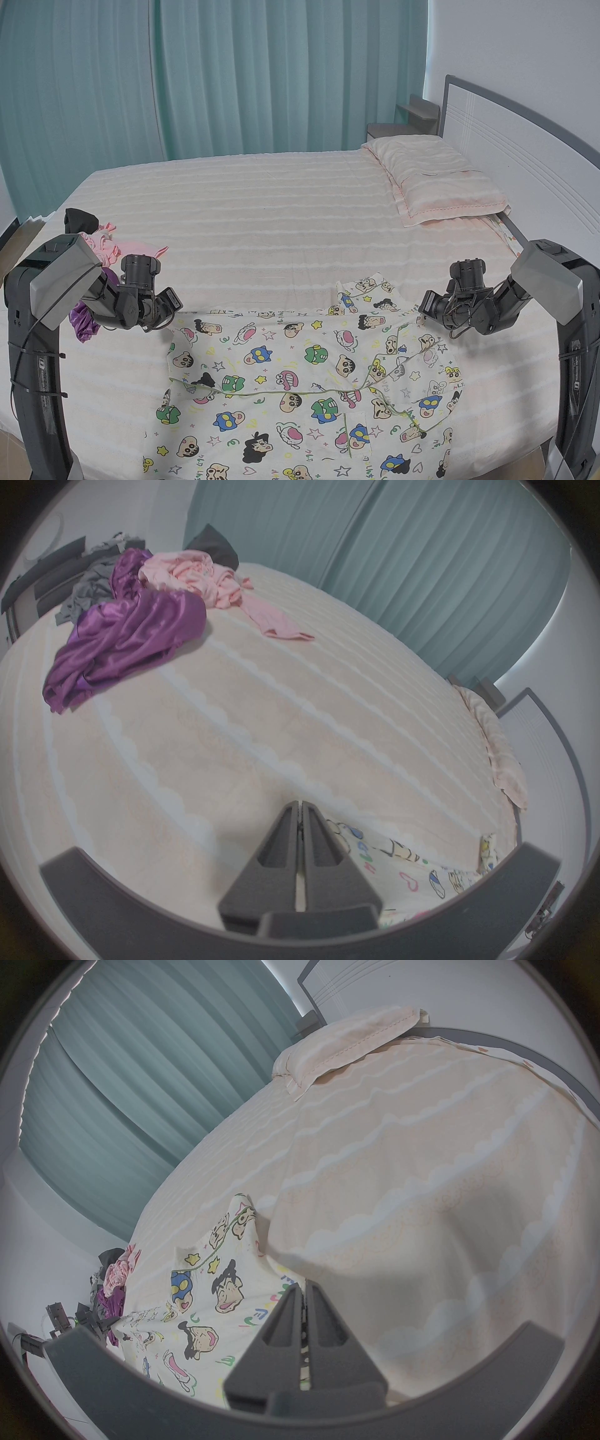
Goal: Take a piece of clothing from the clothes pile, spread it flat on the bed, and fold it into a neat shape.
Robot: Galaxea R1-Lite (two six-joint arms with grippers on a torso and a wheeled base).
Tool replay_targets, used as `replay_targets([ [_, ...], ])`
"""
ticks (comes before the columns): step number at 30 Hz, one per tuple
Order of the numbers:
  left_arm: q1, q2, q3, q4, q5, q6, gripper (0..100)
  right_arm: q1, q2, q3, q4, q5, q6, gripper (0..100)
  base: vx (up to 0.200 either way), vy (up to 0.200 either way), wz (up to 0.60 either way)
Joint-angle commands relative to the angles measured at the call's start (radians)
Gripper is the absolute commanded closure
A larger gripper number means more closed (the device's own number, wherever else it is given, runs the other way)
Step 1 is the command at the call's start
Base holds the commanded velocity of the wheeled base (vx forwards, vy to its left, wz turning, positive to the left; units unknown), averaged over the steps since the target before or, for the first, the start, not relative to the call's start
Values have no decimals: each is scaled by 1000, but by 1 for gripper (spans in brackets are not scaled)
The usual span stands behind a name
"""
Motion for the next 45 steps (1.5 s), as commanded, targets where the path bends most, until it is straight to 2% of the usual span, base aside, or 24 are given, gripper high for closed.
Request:
replay_targets([
  [1, -6, 46, -55, 11, 37, -2, 100, 1, 3, 0, -4, 1, 1, 0, 0, 0, 0],
  [4, -12, 50, -50, 17, 37, 5, 100, 1, 2, -3, -6, 5, 1, 0, 0, 0, 0],
  [5, -18, 53, -50, 23, 37, 6, 0, 1, 0, -11, -6, 8, 2, 0, 0, 0, 0],
  [13, -25, 49, -41, 26, 37, -5, 0, 19, 3, -106, -24, 21, 39, 0, 0, 0, 0],
  [20, -23, -28, 24, 20, 34, -45, 0, 92, 83, -250, -10, 24, 47, 0, 0, 0, 0],
  [29, -26, -28, 51, 11, 35, -45, 0, 147, 183, -450, 97, 11, 34, 0, 0, 0, 0],
  [37, -26, -25, 71, -32, 34, -45, 0, 141, 278, -617, 175, -74, 7, 0, 0, 0, 0],
  [45, -25, -26, 79, -37, 34, -45, 0, 153, 342, -710, 203, -140, -33, 0, 0, 0, 0],
])
